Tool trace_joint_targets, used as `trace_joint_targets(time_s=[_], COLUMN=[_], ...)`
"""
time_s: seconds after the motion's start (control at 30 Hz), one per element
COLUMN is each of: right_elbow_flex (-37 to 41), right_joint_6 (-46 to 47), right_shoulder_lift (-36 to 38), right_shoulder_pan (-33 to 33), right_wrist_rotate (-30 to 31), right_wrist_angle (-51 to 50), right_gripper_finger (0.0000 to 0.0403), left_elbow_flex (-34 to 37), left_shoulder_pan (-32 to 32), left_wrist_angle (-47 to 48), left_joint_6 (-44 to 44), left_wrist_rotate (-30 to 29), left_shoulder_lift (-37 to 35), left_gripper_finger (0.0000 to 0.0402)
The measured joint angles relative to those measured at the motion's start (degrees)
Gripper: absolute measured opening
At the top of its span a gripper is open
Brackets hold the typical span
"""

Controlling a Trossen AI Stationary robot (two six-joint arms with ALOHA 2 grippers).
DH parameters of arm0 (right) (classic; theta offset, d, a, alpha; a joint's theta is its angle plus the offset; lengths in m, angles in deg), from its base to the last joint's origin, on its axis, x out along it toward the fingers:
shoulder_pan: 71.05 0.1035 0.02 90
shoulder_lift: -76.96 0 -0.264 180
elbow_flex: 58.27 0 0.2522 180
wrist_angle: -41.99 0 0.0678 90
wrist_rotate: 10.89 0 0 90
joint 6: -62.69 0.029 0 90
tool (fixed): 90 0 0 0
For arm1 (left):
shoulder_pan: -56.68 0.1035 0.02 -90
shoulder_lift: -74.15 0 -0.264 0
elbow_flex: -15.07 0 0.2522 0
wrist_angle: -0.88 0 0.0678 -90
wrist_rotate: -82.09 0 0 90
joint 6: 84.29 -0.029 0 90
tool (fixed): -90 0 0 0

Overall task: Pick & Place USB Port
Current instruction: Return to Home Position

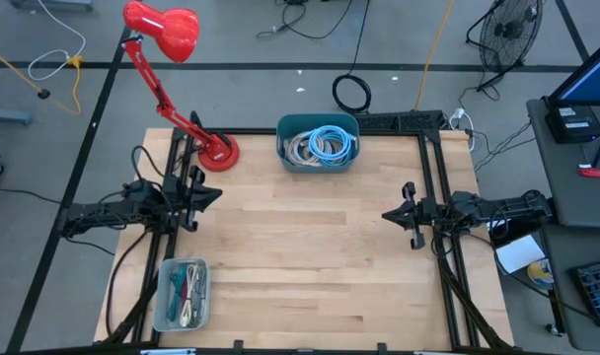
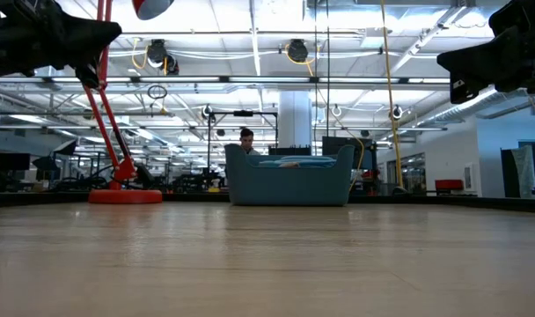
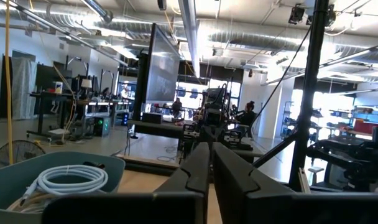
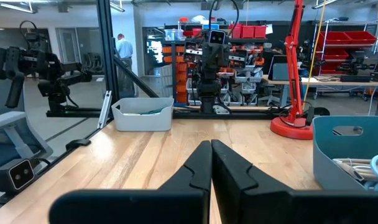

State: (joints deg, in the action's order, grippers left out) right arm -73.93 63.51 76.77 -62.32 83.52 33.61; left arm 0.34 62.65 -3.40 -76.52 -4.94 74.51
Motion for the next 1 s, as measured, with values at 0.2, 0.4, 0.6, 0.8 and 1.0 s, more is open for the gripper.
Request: trace_joint_targets(time_s=[0.2, 0.4, 0.6, 0.8, 1.0], right_elbow_flex=[0.0, 0.0, 0.0, 0.0, 0.0], right_joint_6=[0.0, 0.0, 0.0, 0.0, 0.0], right_shoulder_lift=[0.0, 0.0, 0.0, 0.0, 0.0], right_shoulder_pan=[0.0, 0.0, 0.0, 0.0, 0.0], right_wrist_rotate=[0.0, 0.0, 0.0, 0.0, 0.0], right_wrist_angle=[0.0, 0.0, 0.0, 0.0, 0.0], right_gripper_finger=[0.0000, 0.0000, 0.0000, 0.0000, 0.0000], left_elbow_flex=[0.0, 0.0, 0.0, 0.0, 0.0], left_shoulder_pan=[0.0, 0.0, 0.0, 0.0, 0.0], left_wrist_angle=[0.0, 0.0, 0.0, 0.0, 0.0], left_joint_6=[0.0, 0.0, 0.0, 0.0, 0.0], left_wrist_rotate=[0.0, 0.0, 0.0, 0.0, 0.0], left_shoulder_lift=[0.0, 0.0, 0.0, 0.0, 0.0], left_gripper_finger=[0.0027, 0.0011, 0.0005, 0.0027, 0.0030])
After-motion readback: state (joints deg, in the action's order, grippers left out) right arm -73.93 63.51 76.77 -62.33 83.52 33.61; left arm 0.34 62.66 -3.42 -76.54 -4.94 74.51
